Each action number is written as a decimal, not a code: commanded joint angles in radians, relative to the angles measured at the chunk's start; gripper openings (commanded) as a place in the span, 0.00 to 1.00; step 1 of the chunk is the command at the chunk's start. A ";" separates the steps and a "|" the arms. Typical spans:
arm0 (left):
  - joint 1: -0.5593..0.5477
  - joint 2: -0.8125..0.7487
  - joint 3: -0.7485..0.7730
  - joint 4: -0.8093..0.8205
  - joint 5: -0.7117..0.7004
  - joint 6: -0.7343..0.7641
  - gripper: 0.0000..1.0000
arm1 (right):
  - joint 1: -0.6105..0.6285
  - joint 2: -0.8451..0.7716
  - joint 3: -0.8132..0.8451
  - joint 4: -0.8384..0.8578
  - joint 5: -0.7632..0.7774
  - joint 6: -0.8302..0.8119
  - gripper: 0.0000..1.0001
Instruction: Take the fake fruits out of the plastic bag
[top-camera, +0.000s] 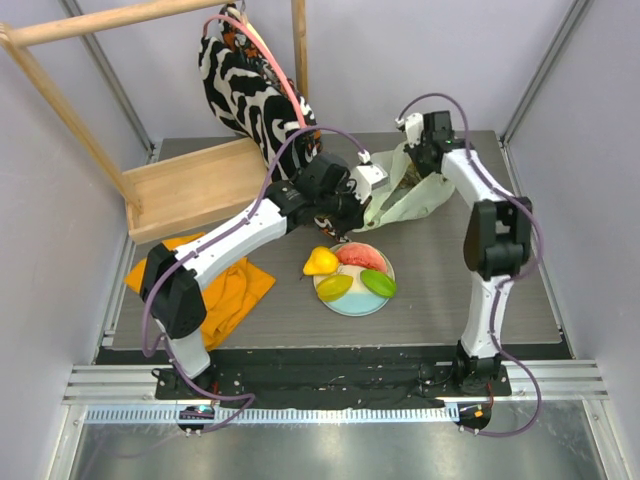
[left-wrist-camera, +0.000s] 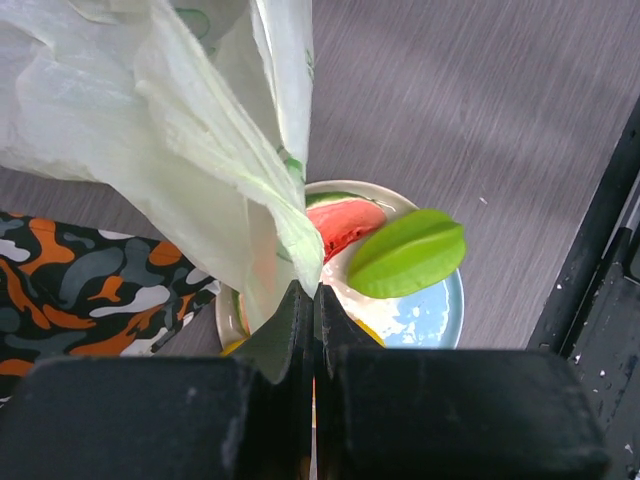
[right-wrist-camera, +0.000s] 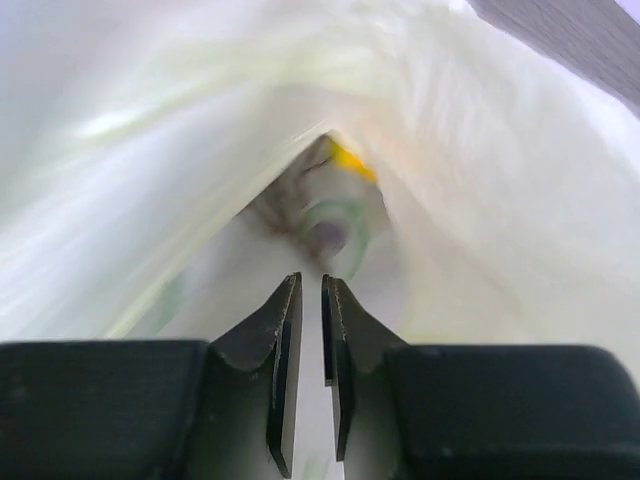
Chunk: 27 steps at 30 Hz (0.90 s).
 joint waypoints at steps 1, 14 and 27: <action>-0.008 0.007 0.049 0.033 -0.044 -0.018 0.00 | 0.003 -0.364 -0.188 -0.117 -0.347 0.153 0.20; -0.014 -0.041 -0.038 0.050 -0.093 -0.037 0.00 | 0.004 -0.861 -0.822 -0.142 -0.362 0.329 0.27; -0.014 -0.070 -0.009 0.043 -0.248 -0.110 0.00 | 0.013 -0.635 -0.464 -0.091 -0.424 0.300 0.32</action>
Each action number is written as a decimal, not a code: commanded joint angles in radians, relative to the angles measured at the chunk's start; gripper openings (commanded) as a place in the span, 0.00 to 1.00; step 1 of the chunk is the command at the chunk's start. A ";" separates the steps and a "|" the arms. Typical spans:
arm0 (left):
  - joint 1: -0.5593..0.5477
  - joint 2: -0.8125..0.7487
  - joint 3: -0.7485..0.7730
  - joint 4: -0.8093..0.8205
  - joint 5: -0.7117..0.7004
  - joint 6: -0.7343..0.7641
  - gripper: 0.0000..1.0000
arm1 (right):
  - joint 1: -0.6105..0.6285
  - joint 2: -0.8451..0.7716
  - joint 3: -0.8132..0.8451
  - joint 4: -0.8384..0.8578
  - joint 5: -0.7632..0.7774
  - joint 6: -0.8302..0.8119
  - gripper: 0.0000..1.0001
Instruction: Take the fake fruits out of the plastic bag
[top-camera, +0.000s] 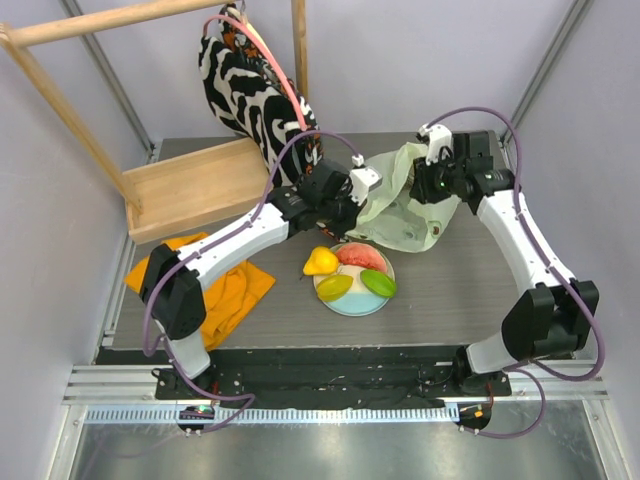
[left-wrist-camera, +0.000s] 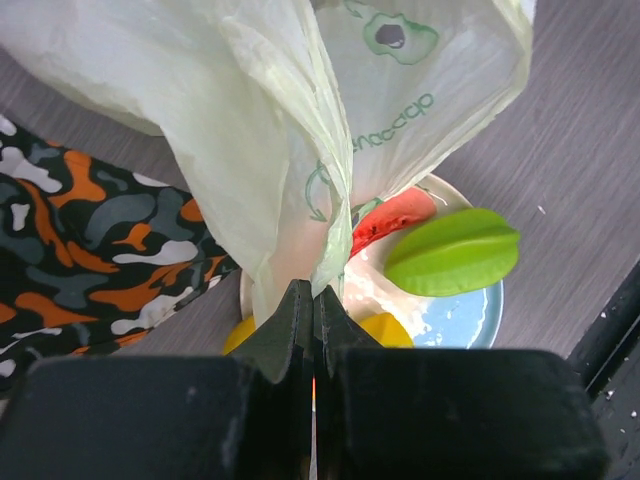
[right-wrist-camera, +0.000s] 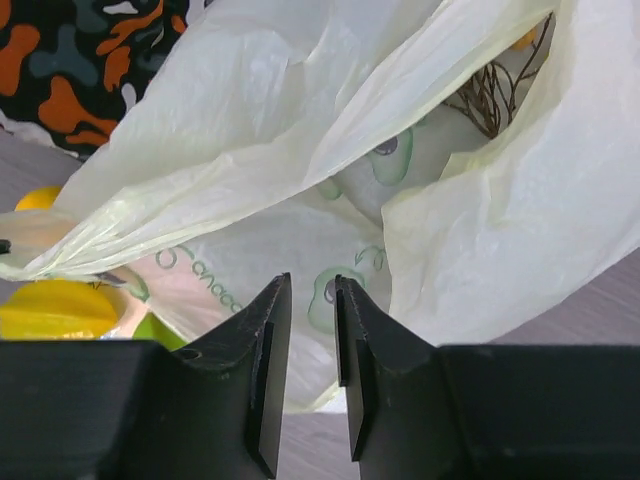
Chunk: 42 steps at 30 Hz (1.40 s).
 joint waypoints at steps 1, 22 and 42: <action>-0.004 -0.069 0.063 0.024 -0.109 -0.042 0.00 | 0.009 0.122 0.026 0.060 0.037 0.013 0.33; -0.002 -0.089 0.054 0.017 -0.076 -0.065 0.00 | -0.229 -0.091 -0.305 0.032 0.196 0.365 0.38; -0.002 -0.060 0.138 0.010 -0.093 -0.067 0.00 | 0.015 0.336 0.219 -0.016 0.307 -0.287 0.45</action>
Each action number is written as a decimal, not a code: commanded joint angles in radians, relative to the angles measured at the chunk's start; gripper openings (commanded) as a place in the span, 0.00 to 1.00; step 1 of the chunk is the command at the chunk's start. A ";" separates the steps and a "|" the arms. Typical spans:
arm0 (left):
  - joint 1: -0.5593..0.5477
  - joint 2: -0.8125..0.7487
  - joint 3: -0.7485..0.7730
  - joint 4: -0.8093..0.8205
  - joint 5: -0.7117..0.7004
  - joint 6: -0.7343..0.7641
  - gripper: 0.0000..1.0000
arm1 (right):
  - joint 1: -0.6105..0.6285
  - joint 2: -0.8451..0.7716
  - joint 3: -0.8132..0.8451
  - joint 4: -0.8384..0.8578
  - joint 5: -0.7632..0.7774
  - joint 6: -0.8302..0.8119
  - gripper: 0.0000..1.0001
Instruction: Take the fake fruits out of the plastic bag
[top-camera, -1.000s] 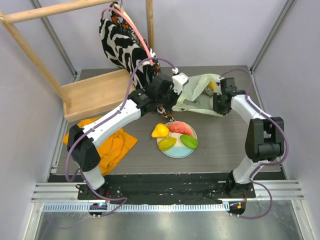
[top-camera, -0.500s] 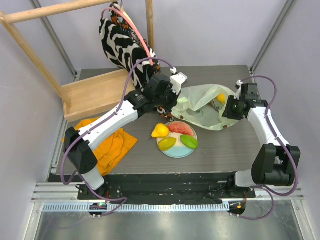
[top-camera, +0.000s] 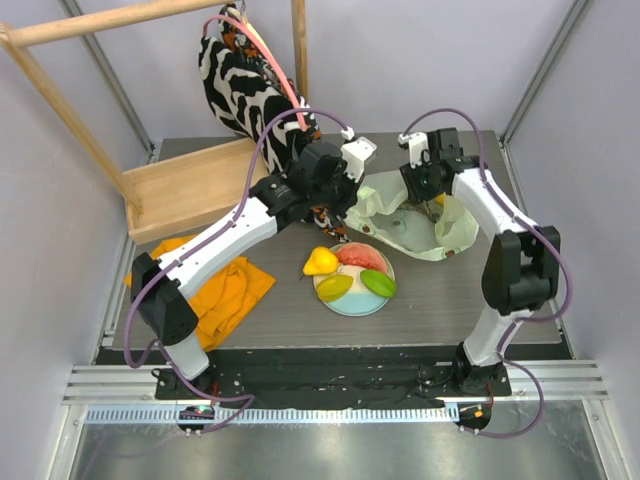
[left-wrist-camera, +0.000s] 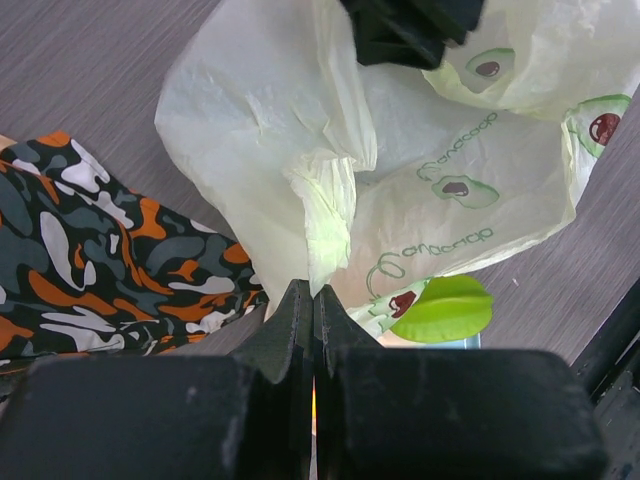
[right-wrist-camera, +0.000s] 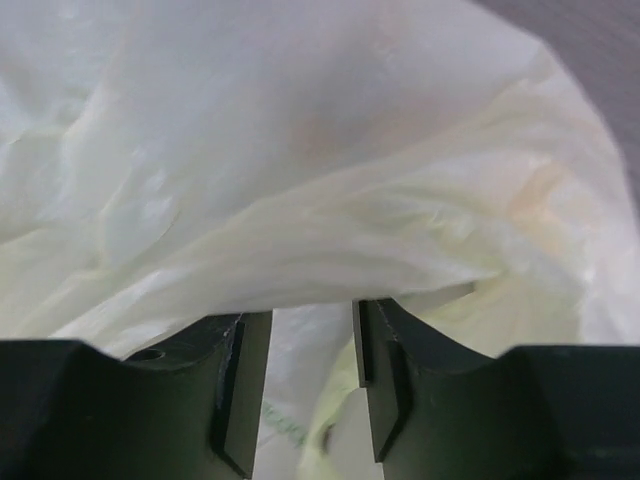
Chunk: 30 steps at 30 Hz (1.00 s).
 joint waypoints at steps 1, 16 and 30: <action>-0.004 -0.011 0.013 0.022 0.008 0.012 0.00 | 0.001 0.127 0.176 -0.060 0.162 -0.237 0.48; -0.004 -0.021 -0.017 0.028 0.034 0.014 0.00 | -0.001 0.277 0.287 -0.085 0.311 -0.594 0.56; -0.004 -0.025 -0.034 0.033 0.055 0.006 0.00 | 0.001 0.336 0.273 -0.025 0.403 -0.648 0.91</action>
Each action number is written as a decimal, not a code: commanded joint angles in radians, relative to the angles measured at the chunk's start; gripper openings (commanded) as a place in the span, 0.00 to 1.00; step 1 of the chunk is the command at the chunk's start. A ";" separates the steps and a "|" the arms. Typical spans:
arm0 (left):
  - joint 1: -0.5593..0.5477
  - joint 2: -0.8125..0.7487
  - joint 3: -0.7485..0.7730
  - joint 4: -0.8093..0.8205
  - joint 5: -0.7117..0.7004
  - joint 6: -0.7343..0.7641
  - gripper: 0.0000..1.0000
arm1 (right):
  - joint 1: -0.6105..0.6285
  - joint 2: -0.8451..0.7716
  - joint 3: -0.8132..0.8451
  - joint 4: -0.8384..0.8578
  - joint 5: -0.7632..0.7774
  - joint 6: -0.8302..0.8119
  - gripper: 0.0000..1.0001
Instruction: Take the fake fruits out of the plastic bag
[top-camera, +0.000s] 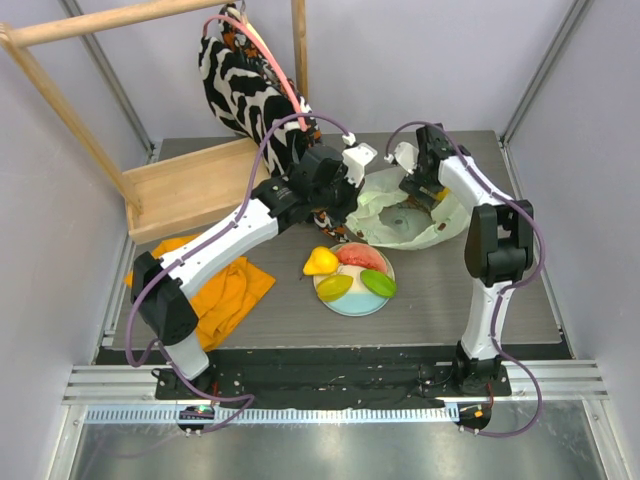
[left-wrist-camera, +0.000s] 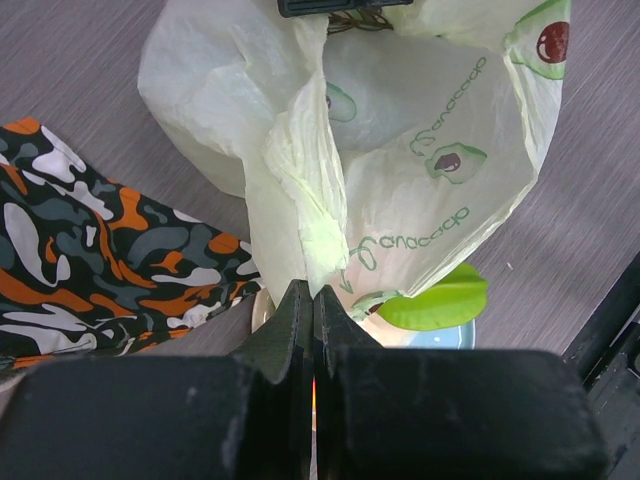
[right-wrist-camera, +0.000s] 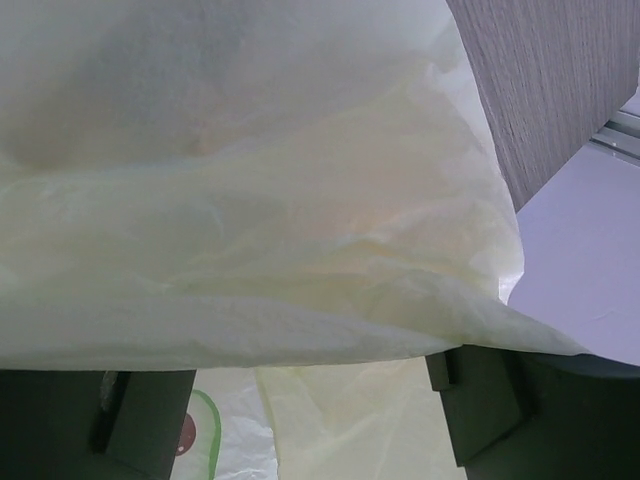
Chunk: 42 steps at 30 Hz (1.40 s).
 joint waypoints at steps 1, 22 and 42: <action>-0.004 -0.026 -0.005 0.032 0.023 0.006 0.00 | -0.001 0.033 0.019 0.037 0.047 -0.039 0.91; -0.004 -0.054 -0.045 0.032 0.017 0.015 0.00 | -0.040 0.233 0.086 0.181 0.215 -0.212 0.61; -0.027 0.083 0.142 0.038 0.014 -0.011 0.00 | -0.014 -0.381 -0.161 -0.167 -0.483 0.135 0.33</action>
